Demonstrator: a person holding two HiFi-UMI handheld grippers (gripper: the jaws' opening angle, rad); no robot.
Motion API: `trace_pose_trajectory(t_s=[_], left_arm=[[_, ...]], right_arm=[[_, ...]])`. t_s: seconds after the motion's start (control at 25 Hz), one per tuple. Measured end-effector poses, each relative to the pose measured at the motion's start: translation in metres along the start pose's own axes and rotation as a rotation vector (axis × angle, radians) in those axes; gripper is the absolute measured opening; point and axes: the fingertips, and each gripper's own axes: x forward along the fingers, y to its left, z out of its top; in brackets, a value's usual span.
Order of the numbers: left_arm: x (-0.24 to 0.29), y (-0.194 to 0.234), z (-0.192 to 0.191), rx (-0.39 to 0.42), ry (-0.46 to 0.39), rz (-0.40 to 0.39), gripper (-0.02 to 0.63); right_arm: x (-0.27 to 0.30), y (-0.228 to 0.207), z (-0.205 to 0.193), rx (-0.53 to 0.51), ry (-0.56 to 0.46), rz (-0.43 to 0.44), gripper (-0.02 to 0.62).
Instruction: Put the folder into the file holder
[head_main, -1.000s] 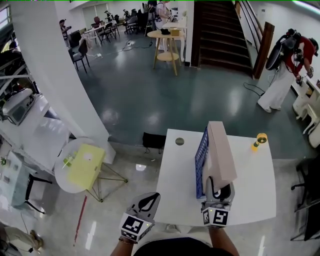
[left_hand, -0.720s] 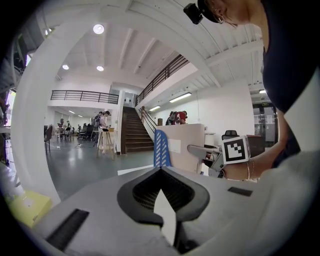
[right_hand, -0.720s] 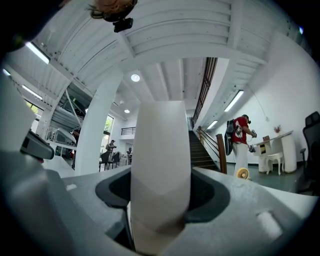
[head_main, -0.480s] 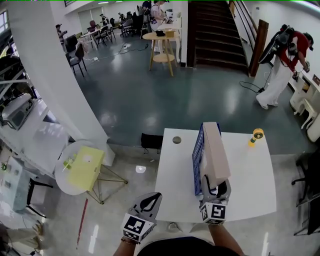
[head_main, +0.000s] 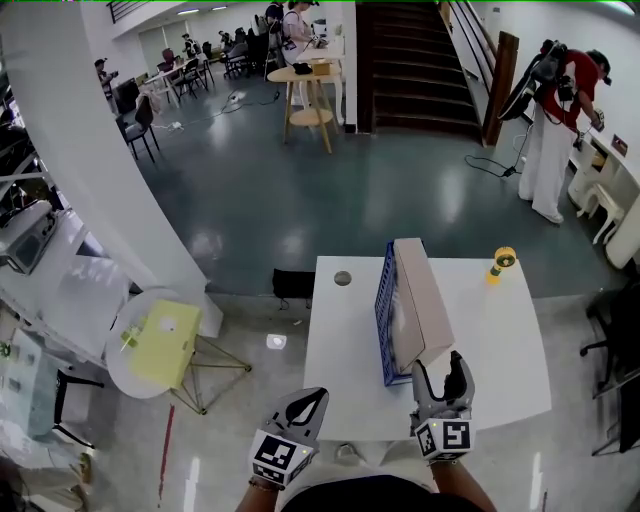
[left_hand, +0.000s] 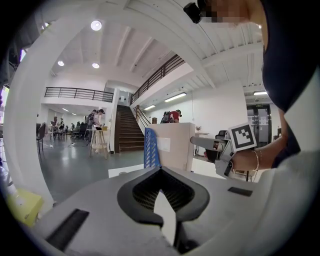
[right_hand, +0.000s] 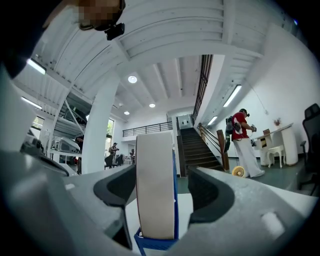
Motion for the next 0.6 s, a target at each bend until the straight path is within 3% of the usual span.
trace_pose_trajectory(t_s=[0.12,0.28,0.44,0.52,0.6], left_arm=[[0.002,-0.003,-0.002,-0.002,0.005,-0.008,-0.003],[0.005,-0.006,0.0,-0.007,-0.009,-0.014,-0.003],[0.004,-0.01,-0.005,-0.011,-0.008,-0.016,-0.003],[0.004,-0.01,-0.008,-0.019,-0.008,-0.014,-0.003],[0.003,-0.01,-0.01,-0.027,-0.007,-0.013,-0.003]], right_arm=[[-0.014,-0.003,0.005,0.021,0.009,0.026,0.314],[-0.03,-0.004,0.006,-0.058,0.046,0.069,0.309],[-0.049,0.003,0.004,-0.132,0.095,0.09,0.171],[-0.056,0.002,0.001,-0.118,0.111,0.093,0.124],[-0.061,0.0,-0.005,-0.069,0.132,0.079,0.037]])
